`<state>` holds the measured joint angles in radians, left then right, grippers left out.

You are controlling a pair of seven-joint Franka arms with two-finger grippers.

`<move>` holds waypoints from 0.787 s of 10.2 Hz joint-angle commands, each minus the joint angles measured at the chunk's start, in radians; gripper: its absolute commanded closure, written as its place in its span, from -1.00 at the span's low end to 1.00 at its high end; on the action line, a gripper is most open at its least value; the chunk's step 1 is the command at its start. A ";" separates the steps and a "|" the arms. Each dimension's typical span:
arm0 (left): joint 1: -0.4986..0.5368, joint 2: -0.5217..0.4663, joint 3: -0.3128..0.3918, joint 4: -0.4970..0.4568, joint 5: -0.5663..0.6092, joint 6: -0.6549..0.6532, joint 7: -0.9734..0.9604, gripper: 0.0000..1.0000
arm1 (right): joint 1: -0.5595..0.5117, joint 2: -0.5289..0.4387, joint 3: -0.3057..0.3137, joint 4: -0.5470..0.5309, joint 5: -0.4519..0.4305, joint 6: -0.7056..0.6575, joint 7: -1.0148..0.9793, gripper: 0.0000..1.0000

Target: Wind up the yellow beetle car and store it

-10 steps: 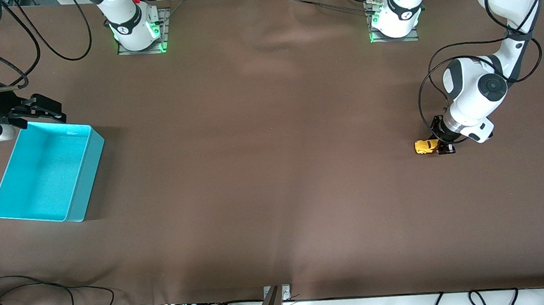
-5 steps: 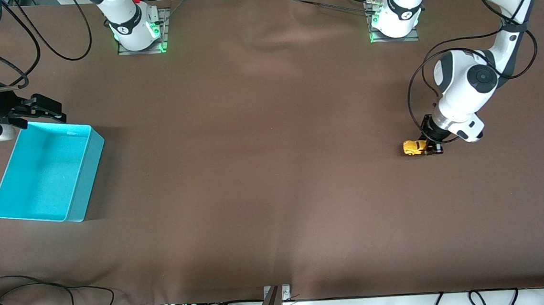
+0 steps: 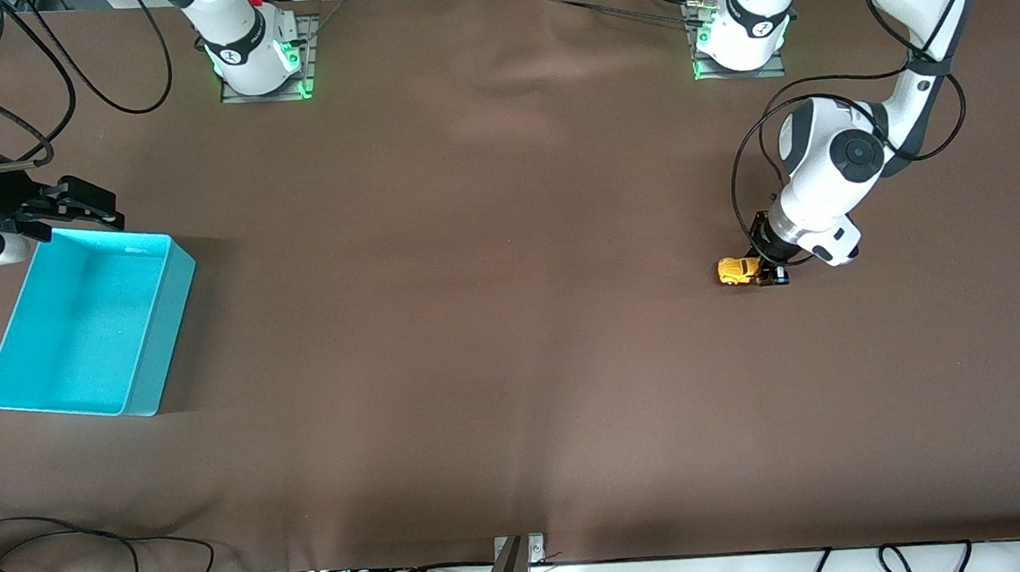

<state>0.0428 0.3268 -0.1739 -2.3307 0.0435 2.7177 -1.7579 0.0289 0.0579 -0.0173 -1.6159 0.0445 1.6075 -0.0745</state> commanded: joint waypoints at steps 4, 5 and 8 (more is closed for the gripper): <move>0.005 0.026 0.007 0.001 0.085 -0.003 -0.097 1.00 | 0.000 -0.004 0.002 0.001 -0.002 0.002 0.009 -1.00; 0.011 0.043 0.011 0.001 0.142 -0.004 -0.135 1.00 | 0.002 -0.003 0.002 0.001 -0.002 0.003 0.010 -1.00; 0.016 0.077 0.079 0.008 0.272 -0.003 -0.215 1.00 | 0.002 -0.004 0.002 0.001 -0.002 0.003 0.009 -1.00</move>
<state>0.0517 0.3621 -0.1283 -2.3306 0.2599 2.7086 -1.9330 0.0289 0.0583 -0.0173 -1.6159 0.0445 1.6079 -0.0745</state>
